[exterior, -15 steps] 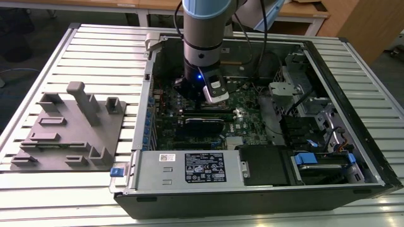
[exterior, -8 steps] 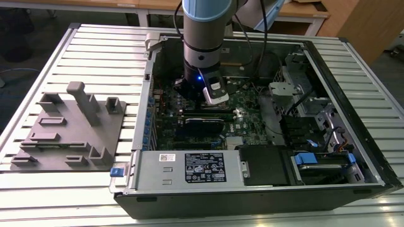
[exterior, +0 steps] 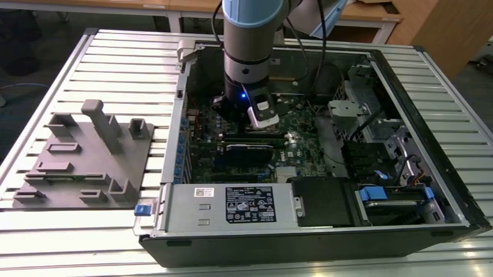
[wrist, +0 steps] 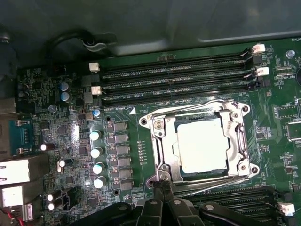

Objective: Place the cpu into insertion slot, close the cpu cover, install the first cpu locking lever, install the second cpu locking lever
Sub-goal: 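Install the second cpu locking lever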

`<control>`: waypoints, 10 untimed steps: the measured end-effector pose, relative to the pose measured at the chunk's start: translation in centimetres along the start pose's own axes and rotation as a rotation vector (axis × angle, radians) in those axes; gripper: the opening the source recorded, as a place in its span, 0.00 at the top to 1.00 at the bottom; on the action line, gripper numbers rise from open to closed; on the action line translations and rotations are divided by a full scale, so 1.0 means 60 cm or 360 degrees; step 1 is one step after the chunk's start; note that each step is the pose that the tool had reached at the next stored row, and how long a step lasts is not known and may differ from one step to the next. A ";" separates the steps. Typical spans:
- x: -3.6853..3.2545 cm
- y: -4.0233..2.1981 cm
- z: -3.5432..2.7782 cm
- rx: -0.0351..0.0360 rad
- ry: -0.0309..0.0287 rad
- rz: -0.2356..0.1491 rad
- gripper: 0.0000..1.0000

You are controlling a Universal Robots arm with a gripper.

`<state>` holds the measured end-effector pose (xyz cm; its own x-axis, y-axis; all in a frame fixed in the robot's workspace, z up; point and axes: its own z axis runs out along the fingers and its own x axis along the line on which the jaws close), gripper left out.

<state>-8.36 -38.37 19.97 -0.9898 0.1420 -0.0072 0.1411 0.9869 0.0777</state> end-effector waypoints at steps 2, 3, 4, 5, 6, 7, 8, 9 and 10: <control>0.000 0.000 -0.002 0.0000 0.00000 0.0000 0.89; 0.000 0.000 -0.002 0.0000 0.00000 0.0000 0.89; 0.000 -0.001 -0.002 -0.0001 0.00002 0.0000 0.89; -0.001 -0.002 -0.003 -0.0005 0.00008 0.0000 0.89; -0.001 -0.004 -0.003 -0.0009 0.00012 0.0000 0.89; -0.001 -0.006 -0.003 -0.0012 0.00018 0.0000 0.89; -0.001 -0.007 -0.003 -0.0015 0.00021 0.0000 0.89; -0.001 -0.008 -0.003 -0.0019 0.00027 0.0000 0.89; -0.001 -0.010 -0.003 -0.0025 0.00038 0.0000 0.89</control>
<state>-8.35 -38.96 20.11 -0.9898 0.1421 -0.0048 0.1411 0.9856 0.0935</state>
